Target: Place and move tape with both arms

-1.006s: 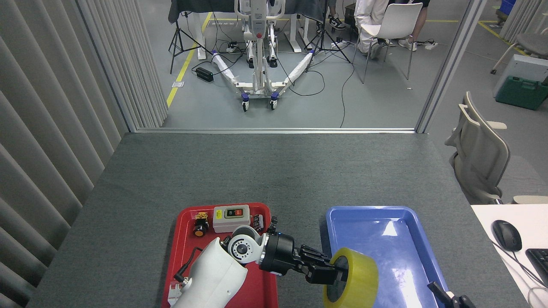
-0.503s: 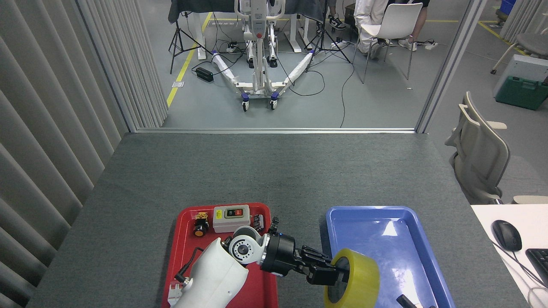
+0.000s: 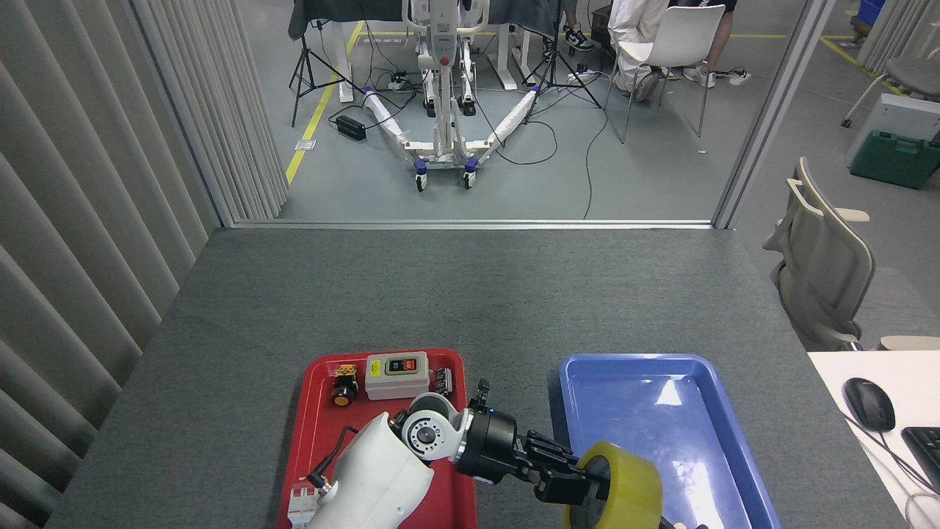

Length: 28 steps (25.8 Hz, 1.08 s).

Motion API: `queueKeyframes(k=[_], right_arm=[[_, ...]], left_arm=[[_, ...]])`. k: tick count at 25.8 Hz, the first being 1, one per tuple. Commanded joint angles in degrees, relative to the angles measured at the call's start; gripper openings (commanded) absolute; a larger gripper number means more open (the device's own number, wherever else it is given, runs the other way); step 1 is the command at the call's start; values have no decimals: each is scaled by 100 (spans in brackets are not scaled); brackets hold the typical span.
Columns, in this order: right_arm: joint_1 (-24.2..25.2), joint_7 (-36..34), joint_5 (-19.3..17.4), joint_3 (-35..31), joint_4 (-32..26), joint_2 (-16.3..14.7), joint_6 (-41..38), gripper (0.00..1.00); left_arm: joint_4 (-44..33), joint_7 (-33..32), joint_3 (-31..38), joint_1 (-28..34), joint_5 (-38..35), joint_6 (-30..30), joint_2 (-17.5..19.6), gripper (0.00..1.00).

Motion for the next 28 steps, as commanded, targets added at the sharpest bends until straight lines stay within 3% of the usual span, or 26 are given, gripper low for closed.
queueKeyframes(k=[1, 5, 9, 12, 16, 17, 20, 21, 28], right_arm=[[-102, 21, 16, 119, 0, 71, 1, 96], [-120, 83, 112, 215, 0, 89, 1, 89], [-111, 83, 156, 277, 0, 97, 1, 62], [-111, 83, 165, 277, 9, 97, 1, 46], [-111, 83, 156, 268, 9, 97, 1, 30], [-111, 91, 156, 268, 9, 97, 1, 28], [-102, 100, 165, 251, 9, 89, 1, 18], [-102, 100, 156, 233, 9, 97, 1, 16], [-76, 267, 156, 48, 9, 106, 1, 1]], left_arm=[[-4, 2, -84, 14, -2, 1, -1, 0], [4, 2, -119, 14, -2, 1, -1, 0], [13, 11, -110, 146, 16, 1, 7, 0], [4, 11, -84, 216, 34, 1, 16, 0], [-22, 11, -75, 234, 130, 1, 16, 29], [-22, 11, -66, 234, 130, 1, 25, 41], [-31, 20, 188, 234, 157, 1, 7, 89], [-31, 29, 347, 234, 209, 1, 7, 100], [-75, 29, 1410, 313, 297, 1, 95, 100]])
